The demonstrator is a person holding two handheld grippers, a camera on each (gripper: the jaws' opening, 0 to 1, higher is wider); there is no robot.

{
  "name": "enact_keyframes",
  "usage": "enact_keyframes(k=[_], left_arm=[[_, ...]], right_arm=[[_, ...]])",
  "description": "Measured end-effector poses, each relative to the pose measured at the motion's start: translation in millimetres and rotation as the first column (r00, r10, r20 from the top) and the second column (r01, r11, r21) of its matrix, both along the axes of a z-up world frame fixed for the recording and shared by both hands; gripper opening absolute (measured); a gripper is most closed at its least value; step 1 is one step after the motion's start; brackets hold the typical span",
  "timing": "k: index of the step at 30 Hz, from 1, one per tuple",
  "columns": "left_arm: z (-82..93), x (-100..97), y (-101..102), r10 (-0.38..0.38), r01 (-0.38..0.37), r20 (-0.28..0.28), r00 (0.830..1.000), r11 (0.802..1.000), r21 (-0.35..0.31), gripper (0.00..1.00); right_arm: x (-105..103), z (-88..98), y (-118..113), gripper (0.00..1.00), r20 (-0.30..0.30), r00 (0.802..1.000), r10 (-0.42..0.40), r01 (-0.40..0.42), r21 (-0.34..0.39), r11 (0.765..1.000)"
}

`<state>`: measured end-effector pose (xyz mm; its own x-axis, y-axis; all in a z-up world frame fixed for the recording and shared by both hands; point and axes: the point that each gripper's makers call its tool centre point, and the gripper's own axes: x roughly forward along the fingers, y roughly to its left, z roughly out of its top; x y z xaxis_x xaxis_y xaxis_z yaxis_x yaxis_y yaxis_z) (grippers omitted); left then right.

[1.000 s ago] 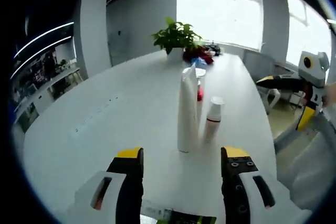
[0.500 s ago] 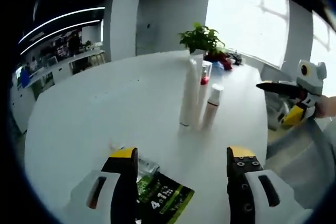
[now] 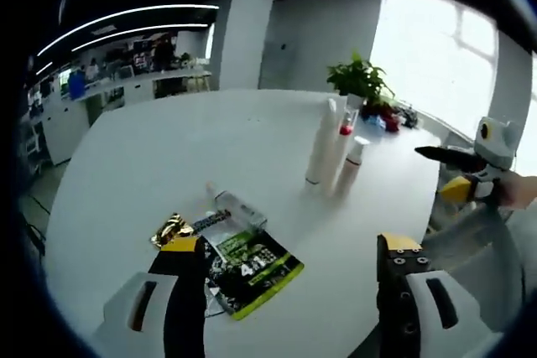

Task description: Arrange the skincare products in the storage area until every visible bottle or jar stands upright without overlapping.

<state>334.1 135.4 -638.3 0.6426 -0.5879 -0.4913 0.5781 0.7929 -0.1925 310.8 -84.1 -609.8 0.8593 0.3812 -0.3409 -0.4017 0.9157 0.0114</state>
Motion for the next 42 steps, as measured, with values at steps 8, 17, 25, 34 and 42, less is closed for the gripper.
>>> enact_keyframes(k=[8, 17, 25, 34, 42], left_arm=[[-12.9, -23.9, 23, 0.048, -0.046, -0.025, 0.999, 0.998, 0.041, 0.91], [-1.8, -39.3, 40, 0.101, -0.101, -0.003, 0.995, 0.994, 0.033, 0.97], [-2.0, -44.3, 46, 0.111, -0.112, 0.005, 0.994, 0.993, 0.036, 0.97], [-1.8, -44.3, 47, 0.115, -0.115, 0.007, 0.993, 0.993, 0.031, 0.97], [5.8, -49.0, 54, 0.114, -0.115, 0.016, 0.993, 0.993, 0.037, 0.96]], right_arm=[[-1, 0.8, 4, 1.00, 0.005, 1.000, 0.023, -0.023, -0.006, 1.000], [-4, 2.0, 5, 1.00, -0.005, 0.999, 0.032, -0.032, -0.013, 0.999], [-4, 0.3, 5, 0.95, -0.004, 1.000, 0.028, -0.028, -0.036, 0.999], [-4, -1.9, 4, 0.94, -0.007, 1.000, 0.024, -0.024, -0.052, 0.998], [-4, -6.6, 5, 0.93, -0.027, 0.999, 0.027, -0.029, -0.068, 0.997]])
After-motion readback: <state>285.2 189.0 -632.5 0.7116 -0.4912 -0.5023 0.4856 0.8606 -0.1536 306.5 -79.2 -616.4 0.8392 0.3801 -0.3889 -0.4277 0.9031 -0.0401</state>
